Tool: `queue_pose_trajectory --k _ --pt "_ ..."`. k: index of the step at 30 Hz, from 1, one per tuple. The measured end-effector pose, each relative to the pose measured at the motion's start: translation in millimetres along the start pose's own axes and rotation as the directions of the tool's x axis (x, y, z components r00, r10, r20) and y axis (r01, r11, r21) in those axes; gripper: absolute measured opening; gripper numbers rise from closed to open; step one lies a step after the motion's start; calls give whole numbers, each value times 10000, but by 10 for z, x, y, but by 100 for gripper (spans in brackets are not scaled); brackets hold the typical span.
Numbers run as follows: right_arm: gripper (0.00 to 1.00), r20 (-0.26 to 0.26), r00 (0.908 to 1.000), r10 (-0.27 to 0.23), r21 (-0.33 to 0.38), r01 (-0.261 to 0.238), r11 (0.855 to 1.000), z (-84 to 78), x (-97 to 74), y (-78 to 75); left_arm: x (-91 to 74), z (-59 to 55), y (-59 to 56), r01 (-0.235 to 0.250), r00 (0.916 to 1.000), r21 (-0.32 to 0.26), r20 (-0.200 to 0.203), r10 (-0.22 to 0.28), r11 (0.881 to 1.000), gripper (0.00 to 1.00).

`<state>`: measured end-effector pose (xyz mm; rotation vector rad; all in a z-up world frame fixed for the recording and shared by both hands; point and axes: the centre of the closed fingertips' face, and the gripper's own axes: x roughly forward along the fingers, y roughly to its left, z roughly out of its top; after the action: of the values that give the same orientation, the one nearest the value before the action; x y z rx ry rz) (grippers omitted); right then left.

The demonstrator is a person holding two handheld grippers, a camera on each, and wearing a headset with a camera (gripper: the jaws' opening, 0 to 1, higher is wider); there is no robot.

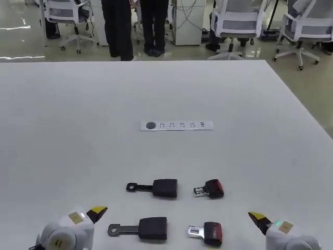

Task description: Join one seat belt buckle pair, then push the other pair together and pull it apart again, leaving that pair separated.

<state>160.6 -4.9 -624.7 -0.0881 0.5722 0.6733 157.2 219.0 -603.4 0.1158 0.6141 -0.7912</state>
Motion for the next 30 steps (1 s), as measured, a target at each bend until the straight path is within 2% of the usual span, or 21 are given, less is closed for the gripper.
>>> queue_pose_trajectory --k 4,17,19,25,30 --pt "92 -119 9998 147 -78 -148 9999 -15 58 -3 39 5 -19 136 9999 31 -78 -136 9999 95" --pt "88 -527 9967 623 -312 -640 9975 -27 218 1 248 -89 51 564 9973 370 -492 -545 9977 90" --pt "87 -575 9956 742 -400 -766 9963 -27 237 -13 276 -89 67 645 9971 458 -437 -626 9969 89" --pt "86 -850 9911 1023 -581 -1074 9925 -79 282 -27 350 -115 76 833 9949 577 -622 -797 9948 87" --pt "83 -1030 9865 1273 -673 -1345 9886 -88 304 -8 396 -89 38 1110 9921 940 -692 -1047 9894 82"
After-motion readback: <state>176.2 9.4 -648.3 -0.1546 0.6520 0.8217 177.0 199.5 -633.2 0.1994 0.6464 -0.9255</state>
